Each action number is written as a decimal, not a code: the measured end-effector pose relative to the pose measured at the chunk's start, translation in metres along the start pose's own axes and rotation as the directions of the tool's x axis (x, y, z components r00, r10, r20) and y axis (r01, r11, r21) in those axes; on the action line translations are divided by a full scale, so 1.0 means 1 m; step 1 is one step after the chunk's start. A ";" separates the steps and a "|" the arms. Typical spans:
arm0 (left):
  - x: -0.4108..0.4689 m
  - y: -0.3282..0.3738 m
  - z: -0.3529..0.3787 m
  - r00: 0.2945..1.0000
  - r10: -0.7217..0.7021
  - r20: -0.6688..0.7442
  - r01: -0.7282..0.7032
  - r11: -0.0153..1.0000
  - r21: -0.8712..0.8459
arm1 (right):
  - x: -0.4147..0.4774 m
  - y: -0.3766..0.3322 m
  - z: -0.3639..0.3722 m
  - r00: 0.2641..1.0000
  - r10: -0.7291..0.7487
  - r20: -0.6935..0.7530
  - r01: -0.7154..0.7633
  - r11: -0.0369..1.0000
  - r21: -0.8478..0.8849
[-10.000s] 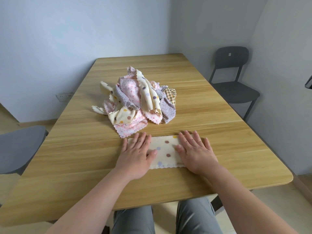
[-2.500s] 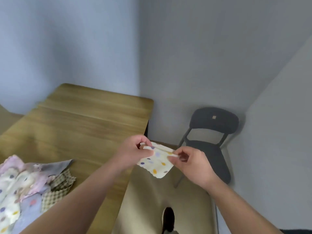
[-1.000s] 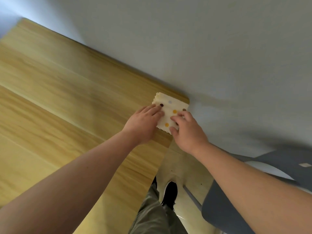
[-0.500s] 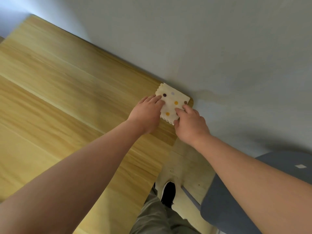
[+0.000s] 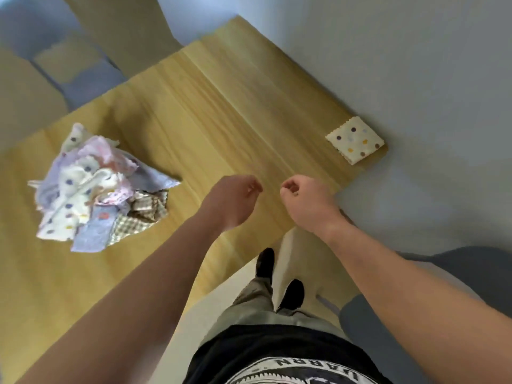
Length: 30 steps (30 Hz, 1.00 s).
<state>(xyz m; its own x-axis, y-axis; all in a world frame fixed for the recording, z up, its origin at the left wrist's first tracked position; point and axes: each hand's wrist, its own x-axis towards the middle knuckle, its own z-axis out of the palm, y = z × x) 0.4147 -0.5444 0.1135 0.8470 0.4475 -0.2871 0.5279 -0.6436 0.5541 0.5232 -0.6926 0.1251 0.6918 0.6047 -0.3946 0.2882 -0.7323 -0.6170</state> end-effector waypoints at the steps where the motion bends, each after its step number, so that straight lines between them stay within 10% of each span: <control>1: -0.022 -0.014 -0.006 0.999 -0.044 -0.032 0.043 0.998 -0.035 | -0.013 -0.012 0.010 0.999 -0.015 0.030 0.015 1.000 0.000; 30: -0.373 -0.272 -0.095 0.977 -0.150 -0.151 0.104 0.956 -0.275 | -0.287 -0.192 0.314 0.997 -0.017 -0.073 0.035 0.969 0.245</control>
<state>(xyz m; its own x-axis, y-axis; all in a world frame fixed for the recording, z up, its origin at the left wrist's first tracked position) -0.0503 -0.4774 0.1442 0.7387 0.6276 -0.2459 0.5756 -0.3976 0.7146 0.0616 -0.6271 0.1434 0.7333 0.5927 -0.3331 0.1413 -0.6121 -0.7781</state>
